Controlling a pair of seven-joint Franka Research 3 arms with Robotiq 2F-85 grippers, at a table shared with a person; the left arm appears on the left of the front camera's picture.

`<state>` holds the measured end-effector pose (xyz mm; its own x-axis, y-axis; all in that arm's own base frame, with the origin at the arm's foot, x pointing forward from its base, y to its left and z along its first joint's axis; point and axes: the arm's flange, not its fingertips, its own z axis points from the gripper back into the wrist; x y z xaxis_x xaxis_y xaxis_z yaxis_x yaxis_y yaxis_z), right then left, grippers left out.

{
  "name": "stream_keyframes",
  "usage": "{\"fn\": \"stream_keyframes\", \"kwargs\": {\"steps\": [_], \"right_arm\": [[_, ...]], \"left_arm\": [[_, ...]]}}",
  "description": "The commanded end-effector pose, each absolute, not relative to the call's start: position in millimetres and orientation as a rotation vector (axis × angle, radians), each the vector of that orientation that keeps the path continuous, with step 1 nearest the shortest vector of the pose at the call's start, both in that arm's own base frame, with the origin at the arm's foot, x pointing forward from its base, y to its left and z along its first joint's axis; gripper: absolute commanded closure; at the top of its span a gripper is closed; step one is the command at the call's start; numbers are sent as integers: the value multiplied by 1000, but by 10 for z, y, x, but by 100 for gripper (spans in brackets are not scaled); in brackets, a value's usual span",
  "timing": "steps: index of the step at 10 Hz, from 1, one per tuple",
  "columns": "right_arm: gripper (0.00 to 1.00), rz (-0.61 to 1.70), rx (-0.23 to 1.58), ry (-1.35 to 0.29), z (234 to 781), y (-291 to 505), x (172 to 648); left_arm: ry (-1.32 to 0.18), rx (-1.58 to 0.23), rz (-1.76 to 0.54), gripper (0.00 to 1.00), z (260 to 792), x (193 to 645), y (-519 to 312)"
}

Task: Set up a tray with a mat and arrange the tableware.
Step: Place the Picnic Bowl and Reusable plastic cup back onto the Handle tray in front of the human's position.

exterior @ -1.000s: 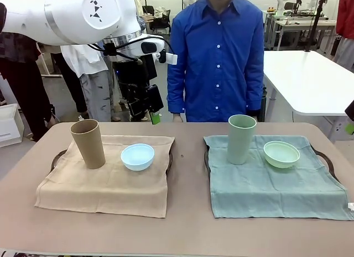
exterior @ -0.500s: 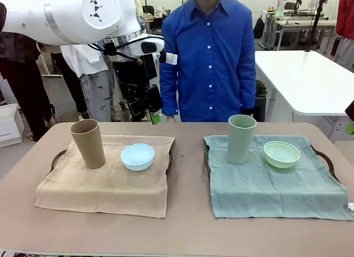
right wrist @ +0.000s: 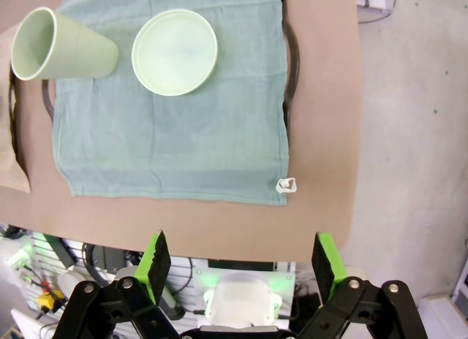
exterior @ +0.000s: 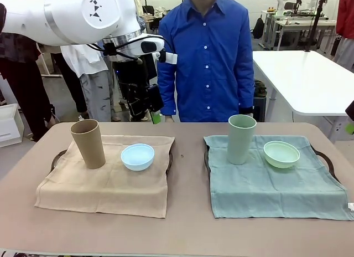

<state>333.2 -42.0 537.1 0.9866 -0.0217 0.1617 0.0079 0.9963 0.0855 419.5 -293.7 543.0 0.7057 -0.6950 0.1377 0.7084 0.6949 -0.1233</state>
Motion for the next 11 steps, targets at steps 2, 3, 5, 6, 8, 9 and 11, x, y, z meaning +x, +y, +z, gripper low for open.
{"fn": "stream_keyframes", "kwargs": {"steps": [2,3,5,6,8,9,11], "right_arm": [[0,-67,85,-165,5419,-867,3067],[0,-98,121,-143,5391,-1071,3004],[0,-120,224,-93,5311,-1385,2979],[0,-119,313,-65,5256,-1520,2987],[0,-133,231,-102,5254,-1445,2895],[0,-133,231,-102,5254,-1445,2895],[0,-142,256,-87,5182,-1510,2913]], "left_arm": [[-177,-395,-617,0,5476,3916,-2182],[-204,-475,-520,0,5480,3854,-1790],[-237,-572,-365,0,5432,3828,-1122],[-247,-633,-312,0,5377,3851,-781],[-207,-581,-340,0,5473,3843,-947],[-207,-581,-340,0,5473,3843,-947],[-219,-594,-321,0,5440,3825,-676]]}}
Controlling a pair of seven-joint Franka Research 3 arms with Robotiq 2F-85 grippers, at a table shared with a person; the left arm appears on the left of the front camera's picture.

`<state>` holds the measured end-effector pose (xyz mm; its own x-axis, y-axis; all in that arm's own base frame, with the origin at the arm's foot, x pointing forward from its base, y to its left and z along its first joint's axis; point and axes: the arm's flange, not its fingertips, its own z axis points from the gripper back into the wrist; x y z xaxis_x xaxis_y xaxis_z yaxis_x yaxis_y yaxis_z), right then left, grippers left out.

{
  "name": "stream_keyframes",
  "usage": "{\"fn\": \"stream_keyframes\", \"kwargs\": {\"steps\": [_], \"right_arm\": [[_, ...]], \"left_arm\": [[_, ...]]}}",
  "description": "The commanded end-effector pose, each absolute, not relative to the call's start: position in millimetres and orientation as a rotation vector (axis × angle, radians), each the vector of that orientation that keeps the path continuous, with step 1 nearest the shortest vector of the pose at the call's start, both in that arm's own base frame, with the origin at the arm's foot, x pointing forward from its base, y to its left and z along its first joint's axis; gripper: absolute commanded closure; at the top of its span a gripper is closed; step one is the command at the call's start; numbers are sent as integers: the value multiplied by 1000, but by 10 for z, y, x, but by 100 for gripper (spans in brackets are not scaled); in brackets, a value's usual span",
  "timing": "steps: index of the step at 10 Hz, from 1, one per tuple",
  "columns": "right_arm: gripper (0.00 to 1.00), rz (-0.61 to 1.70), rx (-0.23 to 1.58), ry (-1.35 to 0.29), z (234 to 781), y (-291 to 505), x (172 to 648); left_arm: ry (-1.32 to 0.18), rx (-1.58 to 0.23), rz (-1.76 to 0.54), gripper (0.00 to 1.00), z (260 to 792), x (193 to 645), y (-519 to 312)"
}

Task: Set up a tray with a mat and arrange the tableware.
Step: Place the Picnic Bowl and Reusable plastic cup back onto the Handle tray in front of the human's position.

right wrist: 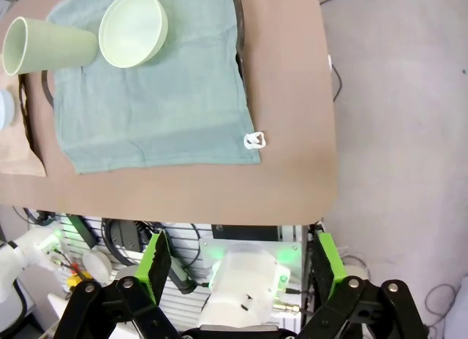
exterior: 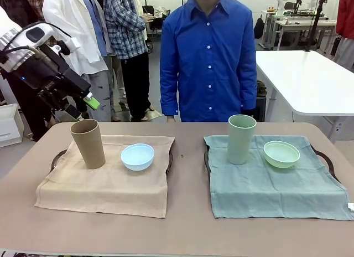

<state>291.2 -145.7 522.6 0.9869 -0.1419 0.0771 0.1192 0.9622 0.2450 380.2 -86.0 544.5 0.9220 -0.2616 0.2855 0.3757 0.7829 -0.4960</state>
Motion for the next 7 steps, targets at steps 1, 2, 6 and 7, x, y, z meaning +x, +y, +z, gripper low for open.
{"fn": "stream_keyframes", "kwargs": {"steps": [1,2,6,7], "right_arm": [[0,-32,472,51,5216,-1536,2954],[0,45,686,160,5220,-1663,3019],[0,-39,1185,246,4945,-2000,3178],[0,-62,1271,231,4860,-2064,3234]], "left_arm": [[-187,-760,-250,0,5400,3926,-487],[-156,-861,-212,0,5344,3977,-271],[-38,-1178,-135,0,5060,4150,458],[-10,-1255,-165,0,4928,4217,578]]}}
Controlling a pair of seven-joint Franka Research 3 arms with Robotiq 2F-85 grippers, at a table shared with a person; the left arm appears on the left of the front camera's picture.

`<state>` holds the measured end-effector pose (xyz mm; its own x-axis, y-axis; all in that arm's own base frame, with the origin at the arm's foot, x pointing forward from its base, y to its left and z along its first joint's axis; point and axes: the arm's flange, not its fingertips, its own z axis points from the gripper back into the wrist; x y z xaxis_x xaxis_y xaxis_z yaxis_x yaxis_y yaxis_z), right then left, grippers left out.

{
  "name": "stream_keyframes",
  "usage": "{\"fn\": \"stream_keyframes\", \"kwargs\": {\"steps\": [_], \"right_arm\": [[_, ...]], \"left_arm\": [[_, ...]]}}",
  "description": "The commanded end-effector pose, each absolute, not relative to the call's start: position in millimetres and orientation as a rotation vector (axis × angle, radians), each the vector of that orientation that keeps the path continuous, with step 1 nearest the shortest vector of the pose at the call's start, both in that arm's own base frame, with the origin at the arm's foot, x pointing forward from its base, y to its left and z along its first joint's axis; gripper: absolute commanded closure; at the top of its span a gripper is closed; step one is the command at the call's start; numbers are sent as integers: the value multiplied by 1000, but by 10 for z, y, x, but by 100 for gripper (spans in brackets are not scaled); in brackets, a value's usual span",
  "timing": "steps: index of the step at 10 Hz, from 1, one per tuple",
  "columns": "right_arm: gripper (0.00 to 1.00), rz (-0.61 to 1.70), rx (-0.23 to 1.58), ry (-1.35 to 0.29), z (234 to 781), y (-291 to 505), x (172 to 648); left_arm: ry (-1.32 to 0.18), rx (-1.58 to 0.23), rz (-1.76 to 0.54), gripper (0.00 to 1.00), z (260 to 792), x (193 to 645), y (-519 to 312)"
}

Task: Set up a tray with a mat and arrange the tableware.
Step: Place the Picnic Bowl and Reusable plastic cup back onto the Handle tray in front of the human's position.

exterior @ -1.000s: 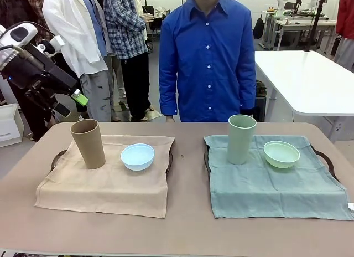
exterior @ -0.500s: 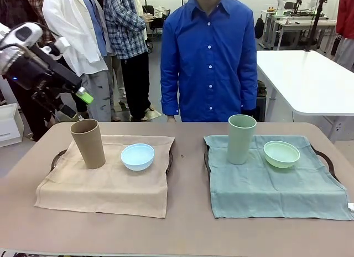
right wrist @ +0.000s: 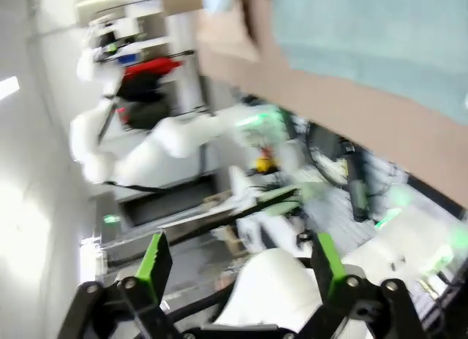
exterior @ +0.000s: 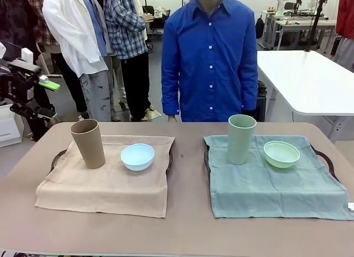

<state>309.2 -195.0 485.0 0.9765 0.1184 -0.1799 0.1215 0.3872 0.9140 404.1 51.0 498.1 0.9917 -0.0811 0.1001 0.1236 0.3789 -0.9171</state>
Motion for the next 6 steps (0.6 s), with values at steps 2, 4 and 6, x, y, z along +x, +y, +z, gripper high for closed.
{"fn": "stream_keyframes", "kwargs": {"steps": [2,4,6], "right_arm": [[0,74,1267,19,4760,-2032,3296],[0,-29,1210,-75,4739,-1972,3436],[0,-155,1156,-95,4670,-1896,3514]], "left_arm": [[30,-1309,-164,0,4752,4245,669],[47,-1285,-179,0,4665,4310,569],[25,-1230,-197,0,4688,4298,447]]}}
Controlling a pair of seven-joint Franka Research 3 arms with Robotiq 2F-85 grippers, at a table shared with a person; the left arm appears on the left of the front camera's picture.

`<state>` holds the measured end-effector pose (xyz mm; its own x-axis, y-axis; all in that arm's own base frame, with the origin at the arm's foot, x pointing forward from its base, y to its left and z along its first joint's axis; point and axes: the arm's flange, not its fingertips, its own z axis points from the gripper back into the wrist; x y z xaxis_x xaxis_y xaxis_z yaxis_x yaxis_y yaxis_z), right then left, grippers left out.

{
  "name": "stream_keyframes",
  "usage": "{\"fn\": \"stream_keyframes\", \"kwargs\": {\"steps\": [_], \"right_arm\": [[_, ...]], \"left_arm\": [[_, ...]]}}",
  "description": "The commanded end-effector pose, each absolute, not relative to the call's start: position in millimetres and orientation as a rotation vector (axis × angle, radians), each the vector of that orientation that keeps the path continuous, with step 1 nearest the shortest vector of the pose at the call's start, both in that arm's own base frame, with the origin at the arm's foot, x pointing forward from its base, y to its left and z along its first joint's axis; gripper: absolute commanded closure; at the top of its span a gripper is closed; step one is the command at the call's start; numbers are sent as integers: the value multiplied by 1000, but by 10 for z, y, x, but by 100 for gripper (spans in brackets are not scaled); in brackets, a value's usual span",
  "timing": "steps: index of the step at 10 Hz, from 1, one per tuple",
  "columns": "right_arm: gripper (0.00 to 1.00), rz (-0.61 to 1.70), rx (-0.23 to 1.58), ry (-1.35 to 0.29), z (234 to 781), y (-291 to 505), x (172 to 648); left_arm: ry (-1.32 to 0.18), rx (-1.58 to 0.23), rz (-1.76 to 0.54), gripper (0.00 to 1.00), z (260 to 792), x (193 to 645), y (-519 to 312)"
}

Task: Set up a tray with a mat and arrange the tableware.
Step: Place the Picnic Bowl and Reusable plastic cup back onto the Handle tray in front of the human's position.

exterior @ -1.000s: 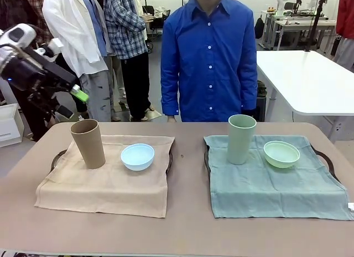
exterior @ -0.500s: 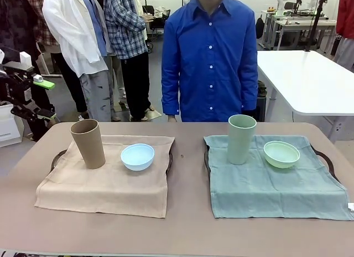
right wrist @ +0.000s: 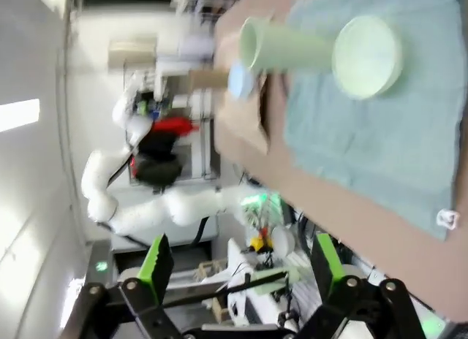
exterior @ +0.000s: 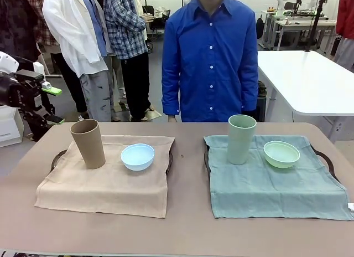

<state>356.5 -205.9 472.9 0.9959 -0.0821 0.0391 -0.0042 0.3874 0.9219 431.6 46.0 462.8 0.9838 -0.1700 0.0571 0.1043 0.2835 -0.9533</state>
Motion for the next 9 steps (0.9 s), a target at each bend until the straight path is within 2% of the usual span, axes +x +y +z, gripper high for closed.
{"fn": "stream_keyframes", "kwargs": {"steps": [1,3,4,5,9], "right_arm": [[0,-234,1143,-97,4639,-1898,3538],[0,-280,1151,-100,4623,-1942,3582],[0,-207,1178,-16,4640,-1923,3609],[0,-240,1120,-90,4582,-2037,3599],[0,-240,1120,-90,4582,-2037,3599]], "left_arm": [[2,-1194,-211,0,4727,4295,382],[-43,-1165,-215,0,4773,4335,333],[-43,-1142,-207,0,4786,4341,336],[-7,-1199,-207,0,4776,4372,315],[-7,-1199,-207,0,4776,4372,315]]}}
